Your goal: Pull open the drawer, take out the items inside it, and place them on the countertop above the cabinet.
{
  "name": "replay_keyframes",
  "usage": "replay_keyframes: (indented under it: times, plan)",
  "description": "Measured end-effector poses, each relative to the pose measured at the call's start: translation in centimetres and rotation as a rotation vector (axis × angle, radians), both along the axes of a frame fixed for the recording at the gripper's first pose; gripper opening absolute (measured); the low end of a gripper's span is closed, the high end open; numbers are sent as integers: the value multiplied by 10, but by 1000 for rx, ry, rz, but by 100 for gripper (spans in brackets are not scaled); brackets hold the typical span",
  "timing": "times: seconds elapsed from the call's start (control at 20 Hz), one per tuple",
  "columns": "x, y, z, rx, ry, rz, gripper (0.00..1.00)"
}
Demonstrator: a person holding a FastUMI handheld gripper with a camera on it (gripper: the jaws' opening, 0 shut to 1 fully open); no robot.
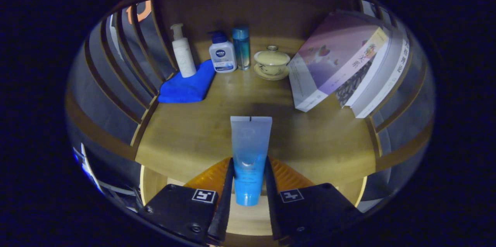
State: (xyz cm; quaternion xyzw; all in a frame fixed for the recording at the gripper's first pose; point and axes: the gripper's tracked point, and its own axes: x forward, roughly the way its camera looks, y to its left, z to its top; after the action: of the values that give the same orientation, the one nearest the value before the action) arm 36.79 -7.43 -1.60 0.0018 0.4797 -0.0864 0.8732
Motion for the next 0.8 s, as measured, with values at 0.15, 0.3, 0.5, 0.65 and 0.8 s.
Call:
replay_keyframes:
  times: [0.15, 0.3, 0.5, 0.65, 0.8]
  plan:
    - [11, -8, -7, -20, -30, -22, 46]
    - [19, -9, -8, 1, -74, -15, 53]
    - [3, -7, 2, 9, -106, -8, 63]
    - [-23, 7, 17, 21, -141, 29, 65]
    - [-47, 28, 33, 29, -214, 92, 67]
